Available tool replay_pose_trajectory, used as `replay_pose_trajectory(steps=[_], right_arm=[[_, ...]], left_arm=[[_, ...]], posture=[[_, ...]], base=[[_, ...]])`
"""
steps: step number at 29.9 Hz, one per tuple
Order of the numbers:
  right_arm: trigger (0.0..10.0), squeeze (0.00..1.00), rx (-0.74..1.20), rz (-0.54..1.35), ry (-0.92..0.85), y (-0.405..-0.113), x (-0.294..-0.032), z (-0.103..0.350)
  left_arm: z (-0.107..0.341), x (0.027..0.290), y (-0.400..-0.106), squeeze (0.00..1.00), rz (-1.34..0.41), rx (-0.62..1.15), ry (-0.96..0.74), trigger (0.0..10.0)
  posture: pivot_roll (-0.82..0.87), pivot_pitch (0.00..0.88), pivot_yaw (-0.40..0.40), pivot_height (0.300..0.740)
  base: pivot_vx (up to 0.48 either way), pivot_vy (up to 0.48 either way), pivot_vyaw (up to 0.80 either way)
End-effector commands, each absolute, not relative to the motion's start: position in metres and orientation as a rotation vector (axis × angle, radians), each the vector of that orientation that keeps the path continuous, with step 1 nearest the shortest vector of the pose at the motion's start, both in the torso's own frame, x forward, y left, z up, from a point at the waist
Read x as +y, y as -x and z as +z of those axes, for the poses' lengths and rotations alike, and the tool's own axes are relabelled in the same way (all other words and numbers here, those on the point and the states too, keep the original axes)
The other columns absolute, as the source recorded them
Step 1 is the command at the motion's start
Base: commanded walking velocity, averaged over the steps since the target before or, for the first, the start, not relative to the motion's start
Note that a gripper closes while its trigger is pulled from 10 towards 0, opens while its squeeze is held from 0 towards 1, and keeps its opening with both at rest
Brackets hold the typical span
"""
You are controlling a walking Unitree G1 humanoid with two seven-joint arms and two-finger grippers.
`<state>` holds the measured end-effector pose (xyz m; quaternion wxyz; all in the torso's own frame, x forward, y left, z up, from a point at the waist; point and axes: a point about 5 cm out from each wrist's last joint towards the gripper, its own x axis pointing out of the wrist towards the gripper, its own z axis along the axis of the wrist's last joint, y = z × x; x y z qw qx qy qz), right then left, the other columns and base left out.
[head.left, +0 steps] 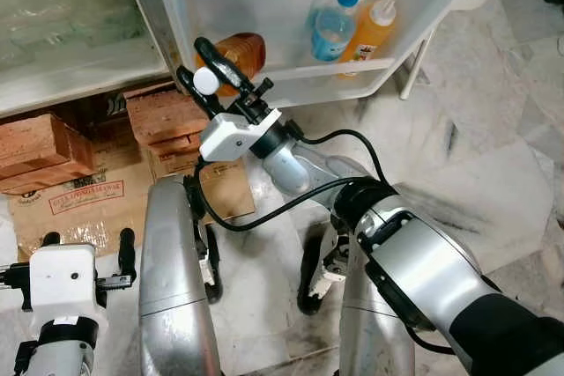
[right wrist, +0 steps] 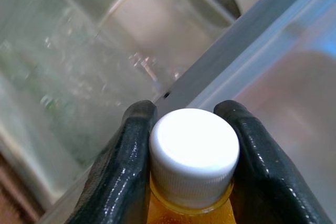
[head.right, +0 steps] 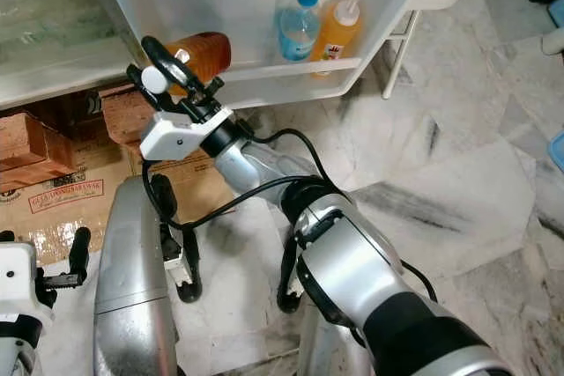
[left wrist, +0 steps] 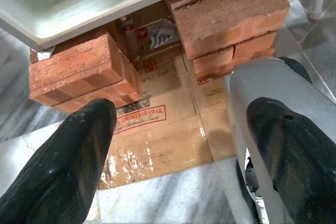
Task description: Restocking fridge
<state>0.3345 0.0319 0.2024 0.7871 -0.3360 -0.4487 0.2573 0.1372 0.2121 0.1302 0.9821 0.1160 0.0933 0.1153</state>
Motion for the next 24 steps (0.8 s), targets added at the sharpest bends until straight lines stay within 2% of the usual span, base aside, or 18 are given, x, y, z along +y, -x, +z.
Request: replay_pose_trajectory(steps=[1, 3, 7, 10, 18, 19, 20, 21, 24], right_arm=[[10.0, 0.0, -0.823, 0.535, 0.729, -0.342, 0.025, 0.189], [10.0, 0.0, -0.719, 0.492, 0.701, -0.35, 0.016, 0.186], [10.0, 0.0, -0.641, 0.444, 0.722, -0.357, 0.007, 0.182], [10.0, 0.0, -0.546, 0.397, 0.672, -0.364, -0.001, 0.18], [10.0, 0.0, -0.378, 0.394, 0.559, -0.371, -0.005, 0.174], [10.0, 0.05, -0.362, 0.397, 0.534, -0.371, -0.006, 0.174], [10.0, 0.05, -0.354, 0.4, 0.518, -0.371, -0.006, 0.174], [10.0, 1.0, -0.353, 0.392, 0.522, -0.372, -0.007, 0.174], [10.0, 1.0, -0.348, 0.388, 0.504, -0.374, -0.009, 0.176]], left_arm=[[0.126, 0.213, -0.13, 0.0, 0.237, 0.236, -0.239, 10.0], [0.126, 0.213, -0.131, 0.0, 0.237, 0.237, -0.237, 10.0], [0.126, 0.213, -0.131, 0.0, 0.236, 0.238, -0.234, 10.0], [0.125, 0.213, -0.133, 0.0, 0.237, 0.24, -0.231, 10.0], [0.123, 0.214, -0.136, 0.0, 0.24, 0.244, -0.225, 10.0], [0.123, 0.214, -0.136, 0.0, 0.241, 0.244, -0.225, 10.0], [0.122, 0.214, -0.137, 0.0, 0.242, 0.244, -0.224, 10.0], [0.122, 0.214, -0.137, 0.0, 0.244, 0.245, -0.225, 10.0], [0.122, 0.215, -0.139, 0.0, 0.25, 0.244, -0.225, 10.0]], posture=[[0.37, 0.491, -0.088, 0.486], [0.37, 0.492, -0.088, 0.486], [0.37, 0.492, -0.088, 0.486], [0.36, 0.489, -0.087, 0.486], [0.35, 0.485, -0.09, 0.486], [0.35, 0.485, -0.091, 0.486], [0.35, 0.485, -0.091, 0.486], [0.35, 0.482, -0.092, 0.486], [0.35, 0.48, -0.092, 0.486]], base=[[0.0, 0.0, 0.0], [0.0, 0.0, 0.0], [0.0, 0.0, 0.0], [0.0, 0.0, 0.0], [0.0, 0.0, 0.0], [0.0, 0.0, 0.0], [0.0, 0.0, 0.0], [0.0, 0.0, 0.0], [0.0, 0.0, 0.0]])
